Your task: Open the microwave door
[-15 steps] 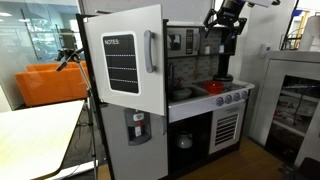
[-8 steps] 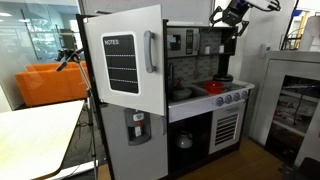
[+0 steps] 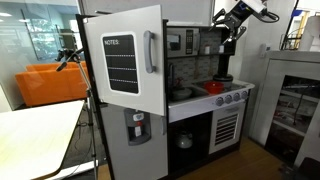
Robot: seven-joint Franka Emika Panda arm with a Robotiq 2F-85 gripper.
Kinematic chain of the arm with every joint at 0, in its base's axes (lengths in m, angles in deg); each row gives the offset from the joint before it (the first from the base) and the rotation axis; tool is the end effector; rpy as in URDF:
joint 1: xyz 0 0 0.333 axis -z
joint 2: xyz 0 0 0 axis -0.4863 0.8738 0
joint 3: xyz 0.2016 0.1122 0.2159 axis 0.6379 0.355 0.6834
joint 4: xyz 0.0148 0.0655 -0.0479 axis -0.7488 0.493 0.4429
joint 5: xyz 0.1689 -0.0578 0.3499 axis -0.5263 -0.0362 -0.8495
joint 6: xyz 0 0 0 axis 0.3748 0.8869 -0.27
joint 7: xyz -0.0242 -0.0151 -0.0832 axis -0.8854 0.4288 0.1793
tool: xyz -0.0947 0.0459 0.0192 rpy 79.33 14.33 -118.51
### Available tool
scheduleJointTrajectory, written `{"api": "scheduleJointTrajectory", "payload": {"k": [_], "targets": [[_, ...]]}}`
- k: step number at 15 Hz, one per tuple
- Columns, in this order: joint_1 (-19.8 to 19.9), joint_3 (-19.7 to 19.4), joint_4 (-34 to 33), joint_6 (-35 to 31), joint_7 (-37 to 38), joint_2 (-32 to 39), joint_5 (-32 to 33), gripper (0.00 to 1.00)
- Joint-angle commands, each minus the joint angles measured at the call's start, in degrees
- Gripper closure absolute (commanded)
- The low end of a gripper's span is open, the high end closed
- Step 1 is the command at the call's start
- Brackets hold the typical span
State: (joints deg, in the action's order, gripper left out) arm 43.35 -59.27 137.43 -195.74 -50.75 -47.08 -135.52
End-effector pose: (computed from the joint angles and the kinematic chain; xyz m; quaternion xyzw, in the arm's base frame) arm 0.4787 -0.3121 0.4757 -0.7678 0.5315 -0.1418 0.3284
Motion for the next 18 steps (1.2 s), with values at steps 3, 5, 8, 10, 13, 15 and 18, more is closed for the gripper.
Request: {"api": "scheduleJointTrajectory", "payload": {"k": [3,5,8,10,13,15,18], "targets": [[4.08,0.39,-4.54,5.06,1.05,4.35,-7.46,0.0],[4.8,0.47,-5.03,4.82,2.35,5.27,-10.26,0.0],[5.04,0.84,-5.18,3.77,4.86,6.48,-14.23,0.0],[4.75,1.28,-4.79,2.85,6.02,7.12,-16.91,0.0],[4.28,2.32,-3.89,1.56,6.54,8.21,-22.21,0.0],[3.76,3.26,-3.26,1.32,6.22,8.47,-25.13,0.0],[3.95,3.2,-3.54,2.2,5.62,8.79,-22.66,0.0]]}}
